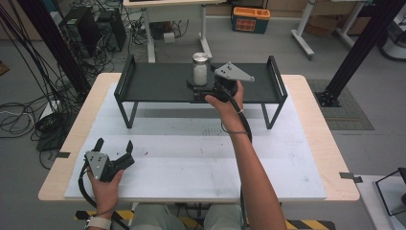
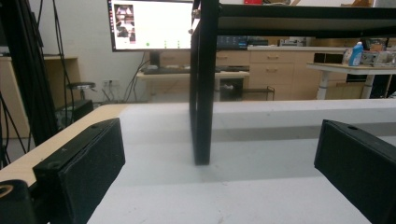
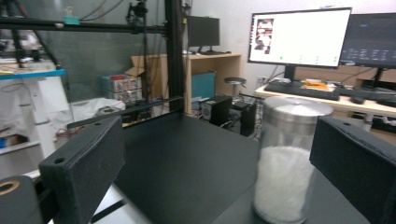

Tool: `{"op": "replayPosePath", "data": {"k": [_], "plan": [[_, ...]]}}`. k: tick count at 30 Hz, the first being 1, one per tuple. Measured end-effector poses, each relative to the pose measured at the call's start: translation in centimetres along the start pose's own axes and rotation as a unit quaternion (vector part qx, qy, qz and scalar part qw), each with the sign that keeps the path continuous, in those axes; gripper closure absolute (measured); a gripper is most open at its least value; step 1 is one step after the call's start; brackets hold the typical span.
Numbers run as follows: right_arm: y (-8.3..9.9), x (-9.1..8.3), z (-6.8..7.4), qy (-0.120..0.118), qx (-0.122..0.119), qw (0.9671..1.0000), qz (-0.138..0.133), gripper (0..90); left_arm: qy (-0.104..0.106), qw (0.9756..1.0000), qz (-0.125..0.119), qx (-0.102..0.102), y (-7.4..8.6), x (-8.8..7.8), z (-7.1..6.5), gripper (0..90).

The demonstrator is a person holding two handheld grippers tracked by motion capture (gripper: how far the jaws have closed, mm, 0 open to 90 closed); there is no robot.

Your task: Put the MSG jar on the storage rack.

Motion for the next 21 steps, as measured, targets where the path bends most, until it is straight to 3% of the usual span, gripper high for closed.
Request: {"op": "replayPosePath", "data": {"k": [6,15,21], "plan": [[1.0,-2.3,0.6,-0.015,-0.036,0.9992,0.000,2.9,0.001,1.0000,0.000,0.000,0.0,0.0,0.0,2.0],[3.7,-5.3,0.4,-0.023,-0.036,0.9989,-0.021,2.3,0.002,1.0000,0.000,0.000,0.0,0.0,0.0,2.0],[6.0,-7.3,0.1,0.008,-0.038,0.9989,-0.024,2.0,0.002,1.0000,0.000,0.000,0.0,0.0,0.0,2.0]]}}
Point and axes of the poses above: each handheld gripper's, and its own axes: x roughly forward along the jaws, y roughly out of its underside, z roughly to its left, the point moved 1 cm from there along x, roughly forward along the jaws, and after that the axes turned 14 degrees about x, right-handed, at the moved point
